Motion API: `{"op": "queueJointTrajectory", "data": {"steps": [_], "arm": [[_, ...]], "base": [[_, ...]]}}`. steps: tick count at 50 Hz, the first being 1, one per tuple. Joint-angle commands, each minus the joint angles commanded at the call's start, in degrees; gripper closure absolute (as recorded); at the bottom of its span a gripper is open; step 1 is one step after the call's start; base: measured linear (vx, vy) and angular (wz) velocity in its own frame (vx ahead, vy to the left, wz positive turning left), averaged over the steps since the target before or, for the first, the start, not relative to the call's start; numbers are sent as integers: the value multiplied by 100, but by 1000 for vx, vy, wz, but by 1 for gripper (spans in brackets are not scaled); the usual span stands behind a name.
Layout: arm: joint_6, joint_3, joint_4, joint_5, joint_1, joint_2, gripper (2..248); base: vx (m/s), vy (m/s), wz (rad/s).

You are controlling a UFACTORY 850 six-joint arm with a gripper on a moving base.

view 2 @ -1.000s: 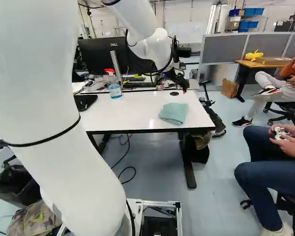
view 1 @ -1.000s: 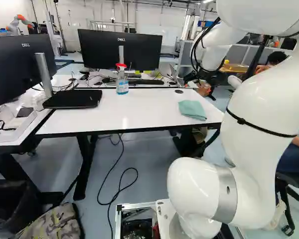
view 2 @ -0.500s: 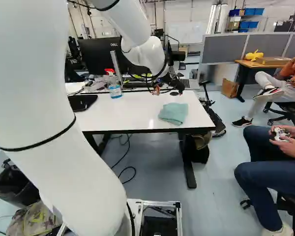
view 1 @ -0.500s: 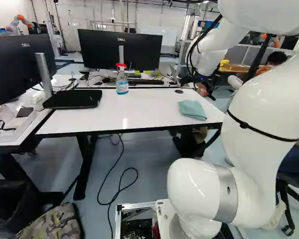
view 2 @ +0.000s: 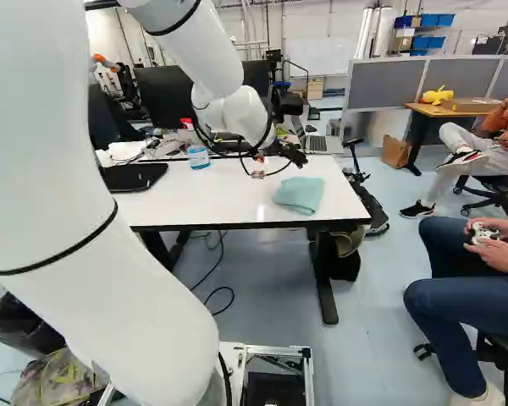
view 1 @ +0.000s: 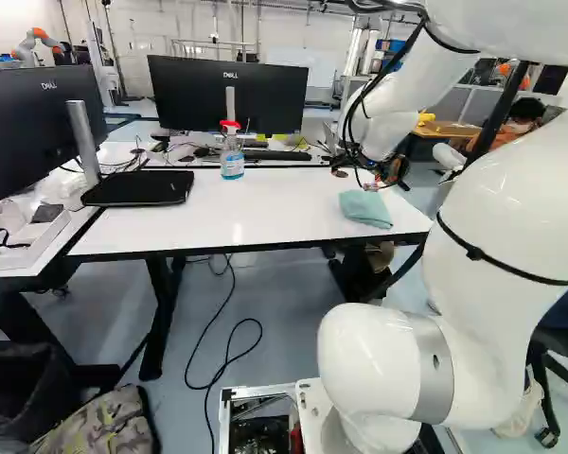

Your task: Clean the table with the green towel

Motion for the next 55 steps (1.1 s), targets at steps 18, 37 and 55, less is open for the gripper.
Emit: {"op": "queueJointTrajectory", "data": {"steps": [18, 37, 55], "arm": [[0, 896, -58, 1096, 371, 346, 3], [0, 1865, -121, 2281, 773, 719, 3], [0, 2619, -170, 3202, 1085, 1010, 3]], "base": [[0, 0, 0], [0, 0, 0], [0, 0, 0]]}}
